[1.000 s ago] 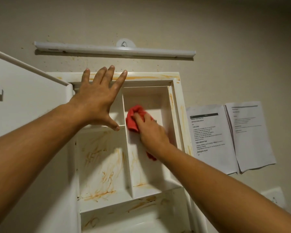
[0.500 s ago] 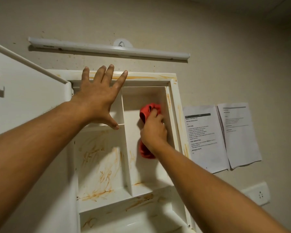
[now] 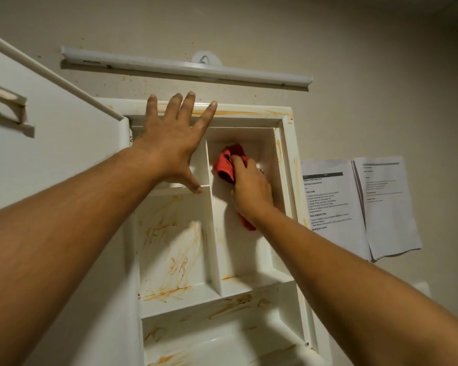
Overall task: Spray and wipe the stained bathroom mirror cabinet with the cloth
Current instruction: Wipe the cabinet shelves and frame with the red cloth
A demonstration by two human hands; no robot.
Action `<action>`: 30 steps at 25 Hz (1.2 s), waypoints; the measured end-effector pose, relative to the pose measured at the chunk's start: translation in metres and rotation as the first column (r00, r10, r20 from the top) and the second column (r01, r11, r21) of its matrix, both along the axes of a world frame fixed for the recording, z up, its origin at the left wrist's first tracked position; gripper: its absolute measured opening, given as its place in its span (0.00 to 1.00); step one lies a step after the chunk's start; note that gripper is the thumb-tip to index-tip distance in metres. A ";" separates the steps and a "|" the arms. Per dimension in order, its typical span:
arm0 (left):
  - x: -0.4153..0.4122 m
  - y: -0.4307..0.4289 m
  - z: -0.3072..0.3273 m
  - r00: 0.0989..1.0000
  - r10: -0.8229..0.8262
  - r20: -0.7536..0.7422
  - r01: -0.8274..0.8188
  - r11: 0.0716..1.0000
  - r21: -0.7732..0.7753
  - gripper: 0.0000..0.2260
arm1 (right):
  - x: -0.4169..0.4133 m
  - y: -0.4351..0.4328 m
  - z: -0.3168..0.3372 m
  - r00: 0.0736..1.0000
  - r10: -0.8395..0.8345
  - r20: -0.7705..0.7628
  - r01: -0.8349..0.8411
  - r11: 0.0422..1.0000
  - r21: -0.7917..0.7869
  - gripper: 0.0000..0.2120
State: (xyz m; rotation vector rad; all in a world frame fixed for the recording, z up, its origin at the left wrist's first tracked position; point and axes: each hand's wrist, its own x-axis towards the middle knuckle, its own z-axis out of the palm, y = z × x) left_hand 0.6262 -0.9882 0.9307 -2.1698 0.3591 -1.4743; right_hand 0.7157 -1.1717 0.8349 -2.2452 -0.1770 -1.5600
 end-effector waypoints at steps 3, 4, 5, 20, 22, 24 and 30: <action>0.001 0.001 0.000 1.000 -0.013 0.009 0.012 1.000 0.001 0.72 | 0.005 0.011 -0.004 0.994 0.112 -0.006 -0.111 0.981 -0.157 0.39; 0.001 0.002 -0.001 1.000 -0.013 0.007 0.013 1.000 -0.001 0.72 | 0.004 0.008 -0.032 0.979 0.186 -0.078 -0.199 0.956 -0.215 0.42; 0.001 0.002 -0.001 1.000 -0.012 0.003 0.012 1.000 -0.004 0.72 | -0.002 0.001 -0.066 0.959 0.227 -0.169 -0.268 0.919 -0.287 0.44; -0.007 -0.002 -0.003 1.000 0.014 -0.021 -0.014 1.000 -0.024 0.71 | -0.030 -0.035 -0.096 0.817 -0.062 -0.573 -0.385 0.682 -0.622 0.31; -0.011 -0.004 -0.003 0.999 0.024 -0.034 -0.026 0.999 -0.036 0.71 | -0.040 -0.034 -0.076 0.744 -0.338 -0.577 -0.289 0.616 -0.733 0.19; -0.012 -0.005 -0.003 0.999 0.033 -0.040 -0.034 0.999 -0.043 0.70 | -0.047 -0.029 -0.068 0.716 -0.538 -0.446 -0.125 0.530 -0.839 0.10; -0.009 -0.003 -0.003 0.999 0.036 -0.022 -0.037 0.999 -0.030 0.69 | -0.054 0.004 -0.100 0.803 -0.067 -0.592 -0.400 0.675 -0.620 0.11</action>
